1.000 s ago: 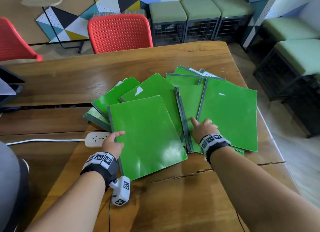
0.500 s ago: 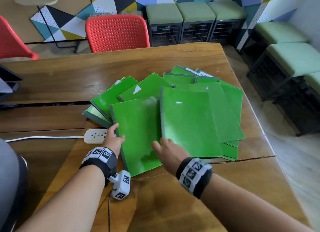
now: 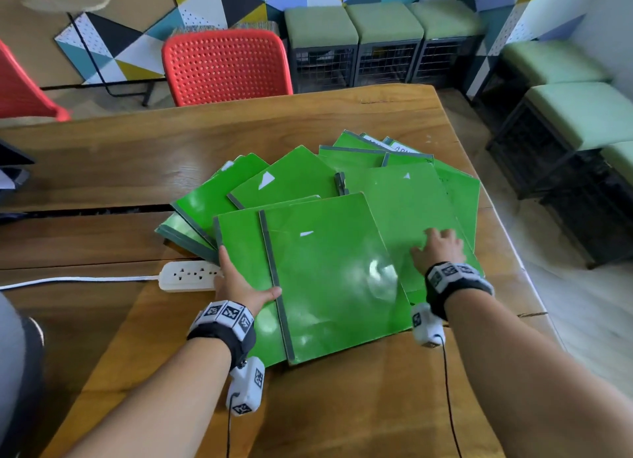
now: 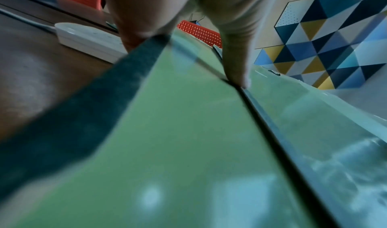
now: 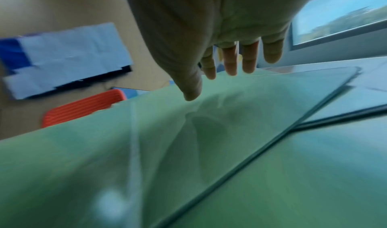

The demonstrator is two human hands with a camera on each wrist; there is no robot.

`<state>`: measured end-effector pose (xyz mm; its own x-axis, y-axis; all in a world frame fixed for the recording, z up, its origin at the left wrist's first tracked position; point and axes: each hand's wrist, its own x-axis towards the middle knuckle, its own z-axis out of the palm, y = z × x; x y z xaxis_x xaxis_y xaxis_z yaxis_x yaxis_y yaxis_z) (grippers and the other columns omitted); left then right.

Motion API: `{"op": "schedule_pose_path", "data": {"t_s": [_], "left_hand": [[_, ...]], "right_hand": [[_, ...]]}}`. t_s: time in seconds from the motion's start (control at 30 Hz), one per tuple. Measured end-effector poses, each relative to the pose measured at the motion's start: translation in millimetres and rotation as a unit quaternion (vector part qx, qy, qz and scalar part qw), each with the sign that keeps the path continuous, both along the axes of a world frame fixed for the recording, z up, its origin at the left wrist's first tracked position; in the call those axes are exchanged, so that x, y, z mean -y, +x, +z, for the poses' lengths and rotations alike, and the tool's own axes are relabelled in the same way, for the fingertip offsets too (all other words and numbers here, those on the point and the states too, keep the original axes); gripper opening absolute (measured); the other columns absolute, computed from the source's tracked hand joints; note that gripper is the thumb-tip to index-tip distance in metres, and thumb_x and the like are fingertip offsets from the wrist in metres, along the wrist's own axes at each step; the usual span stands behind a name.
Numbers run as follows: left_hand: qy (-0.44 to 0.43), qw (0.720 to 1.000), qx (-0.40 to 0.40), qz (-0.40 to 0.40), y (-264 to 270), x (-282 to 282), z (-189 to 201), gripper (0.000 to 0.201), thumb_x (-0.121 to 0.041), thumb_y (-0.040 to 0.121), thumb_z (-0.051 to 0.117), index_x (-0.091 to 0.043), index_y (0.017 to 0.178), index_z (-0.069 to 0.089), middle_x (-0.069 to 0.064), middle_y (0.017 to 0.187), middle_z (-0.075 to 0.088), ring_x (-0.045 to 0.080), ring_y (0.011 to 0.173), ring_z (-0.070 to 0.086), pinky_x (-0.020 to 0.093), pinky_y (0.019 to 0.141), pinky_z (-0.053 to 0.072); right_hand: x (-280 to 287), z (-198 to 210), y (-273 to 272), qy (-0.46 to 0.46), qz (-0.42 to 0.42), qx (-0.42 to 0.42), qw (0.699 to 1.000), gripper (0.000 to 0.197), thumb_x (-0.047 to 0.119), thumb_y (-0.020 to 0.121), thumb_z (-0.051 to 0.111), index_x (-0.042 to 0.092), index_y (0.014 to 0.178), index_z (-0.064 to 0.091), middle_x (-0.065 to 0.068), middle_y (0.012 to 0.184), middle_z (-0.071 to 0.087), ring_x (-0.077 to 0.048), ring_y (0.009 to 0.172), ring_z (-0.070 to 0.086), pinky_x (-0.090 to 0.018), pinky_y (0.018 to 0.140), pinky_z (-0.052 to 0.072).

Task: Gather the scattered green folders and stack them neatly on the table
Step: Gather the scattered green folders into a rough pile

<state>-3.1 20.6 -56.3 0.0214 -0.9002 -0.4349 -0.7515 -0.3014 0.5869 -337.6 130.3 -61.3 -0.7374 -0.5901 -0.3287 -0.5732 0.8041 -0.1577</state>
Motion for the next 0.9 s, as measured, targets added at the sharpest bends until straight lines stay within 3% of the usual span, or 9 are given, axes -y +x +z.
{"op": "schedule_pose_path", "data": {"t_s": [0.13, 0.23, 0.33, 0.4, 0.5, 0.57, 0.63, 0.77, 0.9], "left_hand": [[-0.004, 1.000, -0.010, -0.006, 1.6, 12.3, -2.7, 0.129, -0.013, 0.061, 0.089, -0.031, 0.152, 0.000, 0.004, 0.159, 0.019, 0.028, 0.143, 0.029, 0.046, 0.113, 0.031], [-0.016, 1.000, -0.001, -0.015, 3.9, 17.6, -4.4, 0.114, -0.014, 0.065, 0.086, -0.033, 0.149, 0.013, 0.009, 0.154, 0.028, 0.031, 0.132, 0.042, 0.043, 0.105, 0.040], [-0.030, 0.999, 0.033, -0.024, -1.2, 15.3, -2.0, 0.072, -0.039, 0.071, 0.078, -0.034, 0.131, 0.038, 0.013, 0.137, 0.034, 0.026, 0.091, 0.054, 0.032, 0.080, 0.050], [-0.020, 0.996, 0.079, -0.037, -6.7, 10.1, -1.4, 0.069, -0.062, 0.062, 0.075, -0.031, 0.116, 0.046, 0.010, 0.134, 0.029, 0.030, 0.099, 0.055, 0.034, 0.087, 0.050], [-0.011, 0.989, 0.136, -0.050, -13.3, -0.7, -2.9, 0.085, -0.064, 0.050, 0.080, -0.031, 0.118, 0.040, 0.009, 0.139, 0.020, 0.038, 0.120, 0.047, 0.042, 0.098, 0.047], [-0.002, 0.989, 0.137, -0.049, -13.4, -6.1, -4.6, 0.091, -0.053, 0.050, 0.086, -0.030, 0.123, 0.036, 0.012, 0.141, 0.018, 0.039, 0.117, 0.050, 0.044, 0.097, 0.049], [0.004, 0.992, 0.118, -0.039, -9.3, -7.9, -3.0, 0.095, -0.043, 0.052, 0.090, -0.027, 0.128, 0.035, 0.016, 0.141, 0.021, 0.039, 0.110, 0.056, 0.042, 0.095, 0.050], [-0.014, 0.999, 0.050, -0.014, 8.8, 0.7, 6.0, 0.092, -0.025, 0.061, 0.089, -0.020, 0.134, 0.034, 0.019, 0.138, 0.042, 0.039, 0.111, 0.057, 0.043, 0.094, 0.049], [-0.046, 0.998, -0.002, 0.031, 36.9, 13.3, 20.4, 0.073, -0.015, 0.078, 0.076, -0.020, 0.136, 0.033, 0.015, 0.145, 0.042, 0.039, 0.115, 0.056, 0.041, 0.088, 0.047]], "right_hand": [[2.4, -13.5, -45.0, 0.075, -0.096, 0.019, 0.992, 0.091, 0.061, 0.074, 0.069, 0.020, 0.144, 0.028, -0.019, 0.152, 0.026, -0.042, 0.137, 0.031, -0.062, 0.108, 0.031], [3.0, -15.8, -53.6, 0.089, -0.103, 0.034, 0.990, 0.100, 0.068, 0.067, 0.069, 0.025, 0.145, 0.023, -0.020, 0.146, 0.030, -0.045, 0.132, 0.034, -0.064, 0.103, 0.035], [2.6, -12.5, -53.7, 0.098, -0.109, 0.016, 0.989, 0.105, 0.073, 0.061, 0.071, 0.023, 0.142, 0.027, -0.018, 0.144, 0.029, -0.044, 0.130, 0.034, -0.061, 0.102, 0.035], [1.0, -11.1, -48.1, 0.111, -0.122, 0.007, 0.986, 0.107, 0.075, 0.057, 0.072, 0.017, 0.139, 0.034, -0.017, 0.142, 0.034, -0.041, 0.129, 0.037, -0.057, 0.103, 0.035], [0.6, -5.1, -34.5, 0.080, -0.142, 0.050, 0.985, 0.093, 0.061, 0.069, 0.074, 0.008, 0.135, 0.038, -0.018, 0.133, 0.047, -0.036, 0.117, 0.049, -0.048, 0.097, 0.045], [5.7, 7.0, -23.6, -0.021, -0.147, 0.110, 0.983, 0.068, 0.035, 0.083, 0.072, 0.003, 0.132, 0.039, -0.018, 0.128, 0.051, -0.031, 0.103, 0.055, -0.041, 0.086, 0.051], [11.3, 28.2, -13.8, -0.117, -0.124, 0.114, 0.979, 0.045, 0.016, 0.090, 0.063, 0.003, 0.127, 0.041, -0.018, 0.121, 0.056, -0.029, 0.097, 0.056, -0.039, 0.085, 0.052], [16.7, 89.4, 0.8, -0.189, -0.049, 0.055, 0.979, 0.028, 0.011, 0.097, 0.048, 0.006, 0.124, 0.044, -0.008, 0.091, 0.052, -0.024, 0.082, 0.050, -0.033, 0.073, 0.044], [18.5, 138.6, 8.7, -0.204, -0.008, -0.026, 0.979, 0.026, 0.013, 0.095, 0.045, 0.015, 0.121, 0.045, -0.011, 0.093, 0.058, -0.028, 0.080, 0.055, -0.037, 0.072, 0.049]]}}
